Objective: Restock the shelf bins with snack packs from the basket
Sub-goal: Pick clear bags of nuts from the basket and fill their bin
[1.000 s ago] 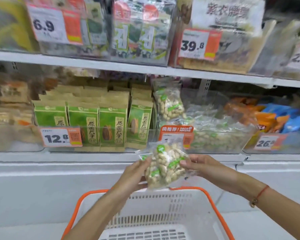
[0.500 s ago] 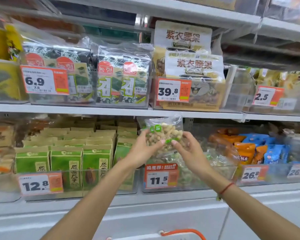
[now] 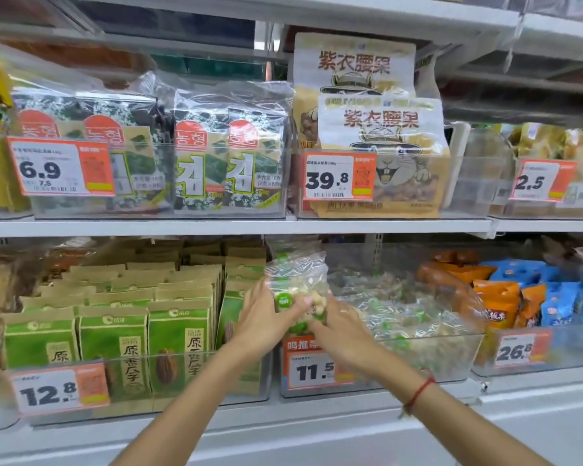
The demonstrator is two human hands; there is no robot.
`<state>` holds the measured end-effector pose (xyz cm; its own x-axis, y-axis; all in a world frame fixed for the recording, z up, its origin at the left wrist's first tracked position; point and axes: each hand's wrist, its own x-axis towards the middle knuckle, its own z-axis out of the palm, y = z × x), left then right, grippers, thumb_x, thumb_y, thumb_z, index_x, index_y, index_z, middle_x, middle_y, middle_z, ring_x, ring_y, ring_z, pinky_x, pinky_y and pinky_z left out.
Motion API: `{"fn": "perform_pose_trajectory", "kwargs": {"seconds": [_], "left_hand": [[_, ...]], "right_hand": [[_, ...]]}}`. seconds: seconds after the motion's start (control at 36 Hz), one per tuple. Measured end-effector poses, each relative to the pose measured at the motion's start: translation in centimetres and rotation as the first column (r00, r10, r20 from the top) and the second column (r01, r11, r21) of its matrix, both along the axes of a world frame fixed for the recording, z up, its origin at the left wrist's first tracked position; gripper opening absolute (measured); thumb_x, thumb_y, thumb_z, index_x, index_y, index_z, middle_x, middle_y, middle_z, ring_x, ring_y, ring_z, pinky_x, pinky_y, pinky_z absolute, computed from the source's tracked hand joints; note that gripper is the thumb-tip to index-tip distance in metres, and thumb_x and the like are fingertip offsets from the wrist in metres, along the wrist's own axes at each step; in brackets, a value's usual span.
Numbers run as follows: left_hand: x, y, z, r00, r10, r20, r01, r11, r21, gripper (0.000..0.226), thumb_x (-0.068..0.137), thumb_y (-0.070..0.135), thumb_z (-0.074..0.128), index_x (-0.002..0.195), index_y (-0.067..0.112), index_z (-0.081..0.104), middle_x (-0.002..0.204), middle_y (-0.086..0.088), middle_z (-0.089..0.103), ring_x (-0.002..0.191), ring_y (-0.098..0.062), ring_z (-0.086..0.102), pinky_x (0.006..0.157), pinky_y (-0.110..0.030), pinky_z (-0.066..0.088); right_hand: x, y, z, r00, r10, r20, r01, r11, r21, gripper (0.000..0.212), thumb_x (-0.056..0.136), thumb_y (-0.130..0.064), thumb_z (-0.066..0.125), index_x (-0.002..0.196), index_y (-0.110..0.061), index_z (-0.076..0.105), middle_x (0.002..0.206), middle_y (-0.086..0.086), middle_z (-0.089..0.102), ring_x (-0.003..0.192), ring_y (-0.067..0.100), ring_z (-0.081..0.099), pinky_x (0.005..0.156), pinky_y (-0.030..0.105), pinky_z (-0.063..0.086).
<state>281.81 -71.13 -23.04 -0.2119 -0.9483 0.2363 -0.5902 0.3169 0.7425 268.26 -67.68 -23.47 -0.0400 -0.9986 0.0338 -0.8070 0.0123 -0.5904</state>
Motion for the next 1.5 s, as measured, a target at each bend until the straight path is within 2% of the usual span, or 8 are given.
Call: {"fn": "perform_pose_trajectory", "kwargs": {"seconds": [0.17,0.28,0.42,0.61,0.69,0.92,1.25,1.5], "left_hand": [[-0.3,-0.9,1.5,0.994,-0.086,-0.065,0.095,0.984,0.153,0.113,0.079,0.059,0.062,0.151,0.013,-0.012,0.160,-0.004,-0.001,0.147,-0.022,0.005,0.117,-0.042,0.012],[0.2,-2.3,1.4,0.981,-0.096,-0.168,0.120,0.983,0.137,0.110,0.065,0.056,0.077,0.148,0.020,0.014,0.149,0.000,0.036,0.136,-0.022,0.036,0.112,-0.046,0.031],[0.4,-3.0,0.6,0.990,-0.131,-0.050,0.134,0.989,0.065,0.115,0.059,0.069,0.073,0.150,0.027,0.016,0.151,0.005,0.030,0.143,-0.021,0.020,0.115,-0.046,0.022],[0.8,-2.5,2.2,0.986,-0.045,0.159,0.029,0.994,0.101,0.112,0.067,0.070,0.065,0.153,0.024,0.009,0.159,-0.003,0.010,0.146,-0.025,0.002,0.116,-0.044,0.011],[1.1,-0.8,2.4,0.993,-0.030,0.115,0.026,0.999,0.042,0.106,0.071,0.062,0.067,0.151,0.020,0.012,0.157,0.000,0.015,0.145,-0.021,0.010,0.114,-0.037,0.017],[1.4,-0.3,2.1,0.983,-0.168,-0.080,0.172,0.984,0.043,0.096,0.085,0.038,0.066,0.152,0.029,-0.002,0.160,0.006,0.007,0.145,-0.014,0.013,0.116,-0.038,0.015],[1.6,-1.4,1.7,0.963,-0.121,0.242,0.115,0.993,0.039,0.086,0.091,0.050,0.052,0.152,0.026,-0.003,0.159,-0.003,0.015,0.146,-0.022,0.012,0.116,-0.041,0.019],[0.1,2.0,2.2,0.873,0.127,0.470,0.117,0.882,-0.456,0.071,0.097,0.040,0.044,0.152,0.031,-0.001,0.160,0.007,-0.004,0.146,-0.012,-0.007,0.117,-0.035,-0.002]], "right_hand": [[-2.2,-0.6,3.9,0.931,0.016,0.365,0.004,0.998,-0.055,0.075,0.094,-0.031,0.049,0.153,-0.018,0.005,0.159,-0.003,0.009,0.145,0.020,0.016,0.115,0.042,0.020],[-1.1,-2.1,3.8,0.937,0.015,0.350,-0.041,0.997,0.067,0.008,0.092,-0.016,0.040,0.089,-0.014,0.048,0.099,-0.003,0.050,0.081,0.006,0.047,0.079,0.025,0.043],[-1.8,-1.4,3.3,0.954,0.102,0.282,-0.128,0.989,0.076,0.030,0.096,-0.011,0.031,0.067,-0.020,0.031,0.095,0.005,0.045,0.087,0.018,0.046,0.079,0.026,0.040],[-2.6,-1.1,5.2,0.973,0.135,0.187,-0.165,0.973,0.159,0.012,0.096,-0.019,0.042,0.094,-0.008,0.047,0.117,0.018,0.054,0.108,0.035,0.048,0.096,0.038,0.039],[-2.7,-1.2,6.1,0.981,0.119,0.152,-0.119,0.993,-0.010,0.089,0.084,-0.021,0.067,0.152,-0.014,0.010,0.157,0.007,0.018,0.141,0.026,0.028,0.111,0.039,0.033],[-3.1,-1.2,4.7,0.945,0.290,-0.150,-0.312,0.937,-0.159,0.084,0.089,-0.020,0.057,0.152,-0.029,0.003,0.160,0.001,0.009,0.146,0.021,0.012,0.117,0.041,0.021],[-3.1,-1.9,2.8,0.939,0.267,0.216,-0.241,0.961,-0.138,0.074,0.091,-0.013,0.062,0.150,-0.028,0.021,0.158,-0.004,0.019,0.144,0.021,0.021,0.113,0.032,0.024],[-5.5,0.7,2.8,0.909,0.243,0.339,-0.157,0.952,-0.262,0.072,0.092,-0.035,0.059,0.147,-0.049,0.014,0.158,-0.012,0.016,0.143,0.011,0.019,0.115,0.041,0.024]]}}
